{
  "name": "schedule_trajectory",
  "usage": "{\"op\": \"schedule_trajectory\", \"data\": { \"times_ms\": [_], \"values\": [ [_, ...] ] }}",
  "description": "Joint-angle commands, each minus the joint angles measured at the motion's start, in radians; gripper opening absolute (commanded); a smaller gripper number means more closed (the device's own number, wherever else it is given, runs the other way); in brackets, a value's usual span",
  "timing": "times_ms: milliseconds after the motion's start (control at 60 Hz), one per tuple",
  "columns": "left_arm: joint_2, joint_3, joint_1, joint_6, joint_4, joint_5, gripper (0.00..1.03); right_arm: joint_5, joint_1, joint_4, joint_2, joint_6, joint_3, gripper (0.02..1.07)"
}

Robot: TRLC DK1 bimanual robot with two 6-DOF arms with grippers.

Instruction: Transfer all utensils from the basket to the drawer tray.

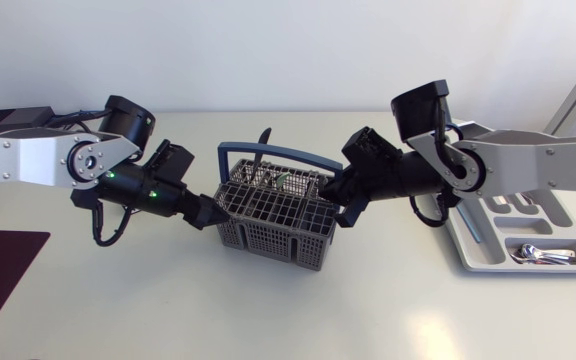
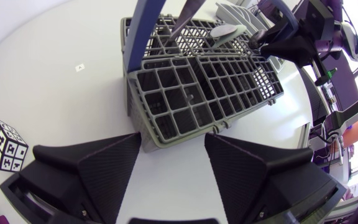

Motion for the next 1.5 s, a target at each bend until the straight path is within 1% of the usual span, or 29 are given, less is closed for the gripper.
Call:
{"op": "schedule_trajectory", "data": {
  "times_ms": [0,33,50,67,150,183,217,350,483,550,600,650,717,767,833,933,1000,1083,1233,1350,1483],
  "values": [
    [-0.017,-0.025,-0.007,0.019,-0.008,0.007,0.72,0.005,0.016,-0.036,-0.015,-0.01,-0.041,0.46],
    [-0.019,-0.023,-0.007,0.019,-0.009,0.007,0.72,0.005,0.013,-0.036,-0.019,-0.008,-0.041,0.63],
    [-0.019,-0.023,-0.005,0.019,-0.009,0.007,0.72,0.006,0.012,-0.038,-0.021,-0.008,-0.04,0.7],
    [-0.02,-0.023,-0.005,0.019,-0.012,0.007,0.72,0.006,0.012,-0.041,-0.025,-0.008,-0.04,0.74],
    [-0.045,-0.028,-0.004,0.021,-0.028,0.007,0.72,0.006,-0.003,-0.053,-0.065,-0.01,-0.052,0.8],
    [-0.063,-0.035,-0.001,0.022,-0.034,0.005,0.72,0.006,-0.014,-0.064,-0.094,-0.013,-0.061,0.85],
    [-0.079,-0.043,0.002,0.024,-0.037,0.005,0.72,0.002,-0.025,-0.07,-0.114,-0.016,-0.069,0.88],
    [-0.132,-0.069,0.015,0.04,-0.069,0.005,0.72,-0.029,-0.112,-0.099,-0.19,-0.051,-0.097,0.88],
    [-0.175,-0.097,0.016,0.047,-0.084,0.005,0.72,-0.057,-0.217,-0.104,-0.182,-0.1,-0.098,0.88],
    [-0.188,-0.106,0.013,0.048,-0.087,0.005,0.67,-0.058,-0.254,-0.088,-0.145,-0.112,-0.087,0.88],
    [-0.198,-0.107,0.012,0.048,-0.095,0.005,0.63,-0.064,-0.287,-0.067,-0.098,-0.122,-0.067,0.84],
    [-0.206,-0.107,0.012,0.048,-0.104,0.005,0.56,-0.071,-0.31,-0.048,-0.052,-0.123,-0.044,0.79],
    [-0.208,-0.107,0.007,0.063,-0.123,0.005,0.44,-0.098,-0.332,-0.035,0.024,-0.122,-0.003,0.68],
    [-0.208,-0.112,-0.002,0.071,-0.127,0.005,0.31,-0.112,-0.339,-0.028,0.082,-0.117,0.032,0.58],
    [-0.208,-0.118,-0.01,0.074,-0.127,0.005,0.21,-0.146,-0.346,-0.021,0.154,-0.1,0.083,0.44],
    [-0.198,-0.124,-0.038,0.077,-0.127,0.007,0.1,-0.178,-0.339,-0.022,0.246,-0.074,0.16,0.27],
    [-0.168,-0.123,-0.056,0.076,-0.126,0.01,0.06,-0.206,-0.332,-0.036,0.298,-0.053,0.218,0.18],
    [-0.109,-0.114,-0.061,0.074,-0.126,0.068,0.06,-0.241,-0.321,-0.062,0.36,-0.028,0.295,0.08],
    [-0.005,-0.081,-0.059,0.07,-0.123,0.088,0.06,-0.324,-0.284,-0.166,0.456,-0.008,0.416,0.08],
    [0.039,-0.055,-0.057,0.06,-0.104,0.089,0.06,-0.36,-0.252,-0.211,0.492,-0.01,0.453,0.08],
    [0.085,-0.012,-0.022,0.03,-0.052,0.089,0.06,-0.416,-0.24,-0.289,0.481,-0.054,0.446,0.08]
  ]
}}
